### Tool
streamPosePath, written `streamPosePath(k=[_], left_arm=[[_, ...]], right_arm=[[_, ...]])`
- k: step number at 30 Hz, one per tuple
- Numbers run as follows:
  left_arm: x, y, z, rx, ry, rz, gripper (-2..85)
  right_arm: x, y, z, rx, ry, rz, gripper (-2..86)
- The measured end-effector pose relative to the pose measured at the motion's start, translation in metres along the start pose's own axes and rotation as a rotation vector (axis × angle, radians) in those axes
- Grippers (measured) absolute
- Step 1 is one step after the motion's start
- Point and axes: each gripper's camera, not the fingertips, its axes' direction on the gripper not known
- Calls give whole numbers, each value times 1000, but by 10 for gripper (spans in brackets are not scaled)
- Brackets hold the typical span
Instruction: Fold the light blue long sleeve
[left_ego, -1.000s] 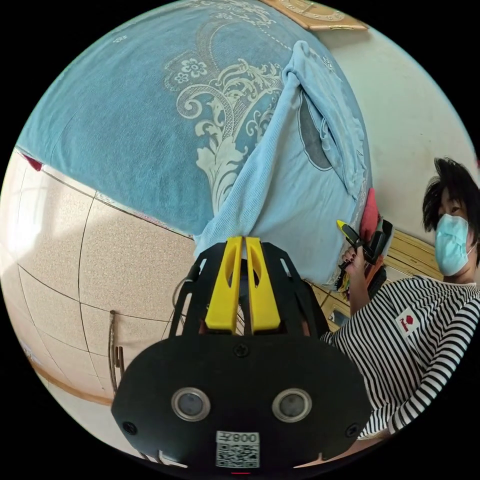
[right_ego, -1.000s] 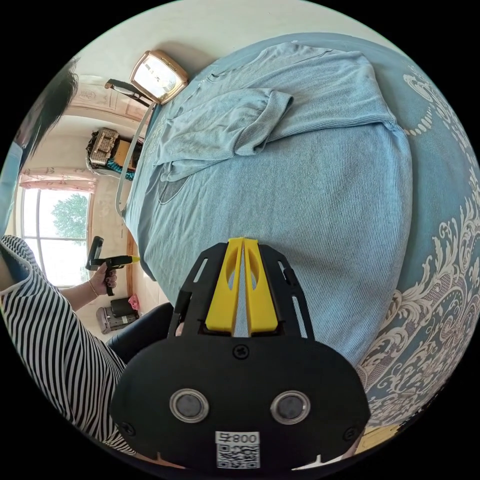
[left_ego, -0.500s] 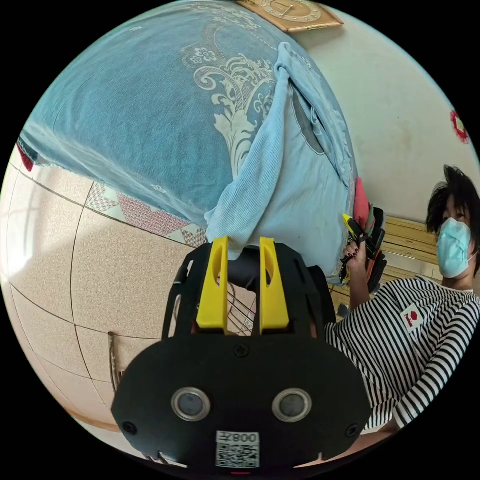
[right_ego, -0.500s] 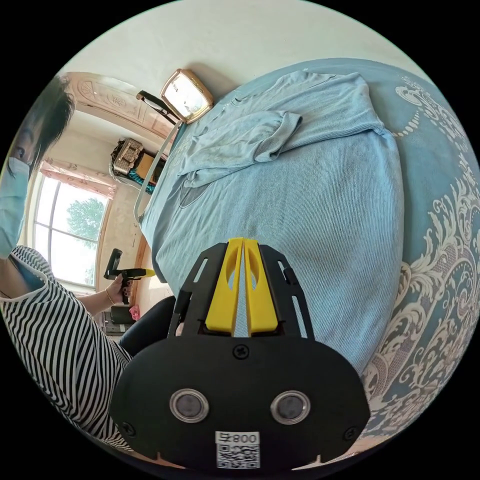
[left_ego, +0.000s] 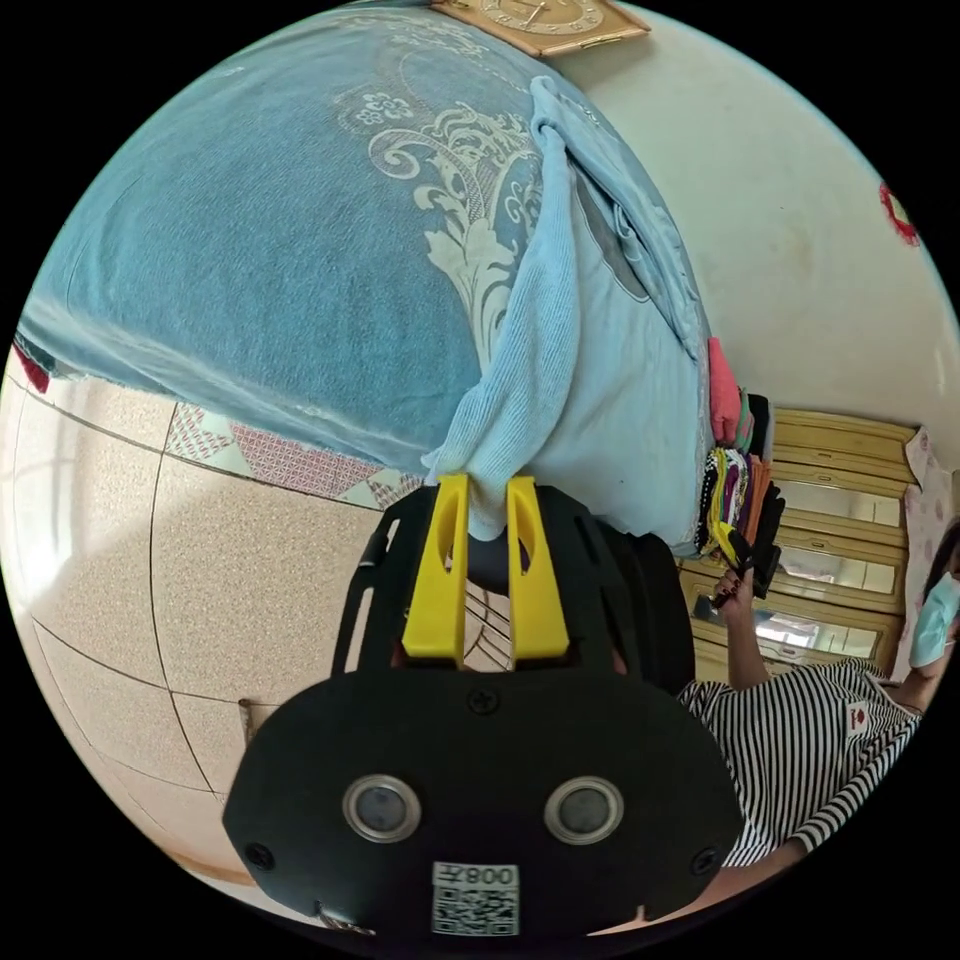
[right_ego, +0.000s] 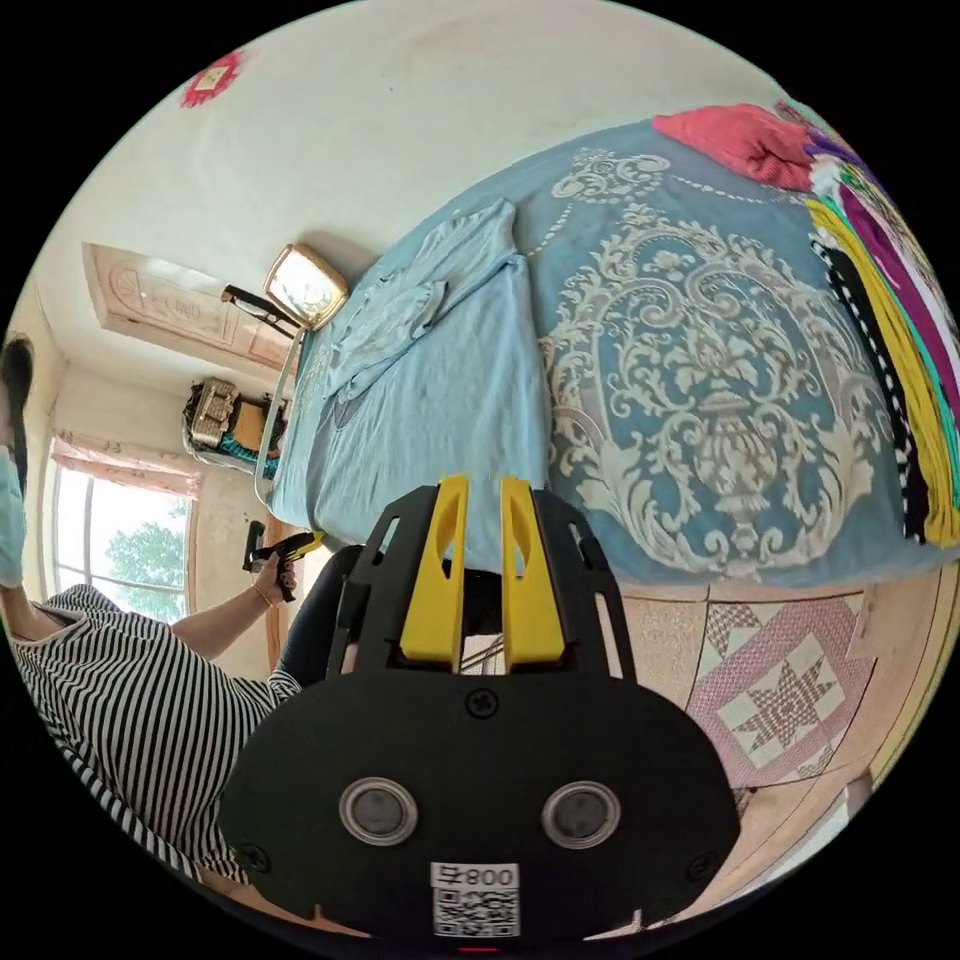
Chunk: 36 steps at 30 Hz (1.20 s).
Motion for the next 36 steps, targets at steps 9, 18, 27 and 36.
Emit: streamPosePath(k=[9, 18, 27, 36], left_arm=[[-5, 44, -15, 99, 117, -6, 25], [-7, 71, -27, 152, 155, 8, 26], [-22, 90, -8, 159, 153, -64, 49], [-22, 92, 8, 138, 88, -97, 83]], right_arm=[[49, 57, 17, -57, -66, 129, 85], [30, 64, 36, -98, 32, 65, 83], [5, 83, 45, -82, 147, -1, 70], [-1, 101, 53, -30, 156, 58, 52]])
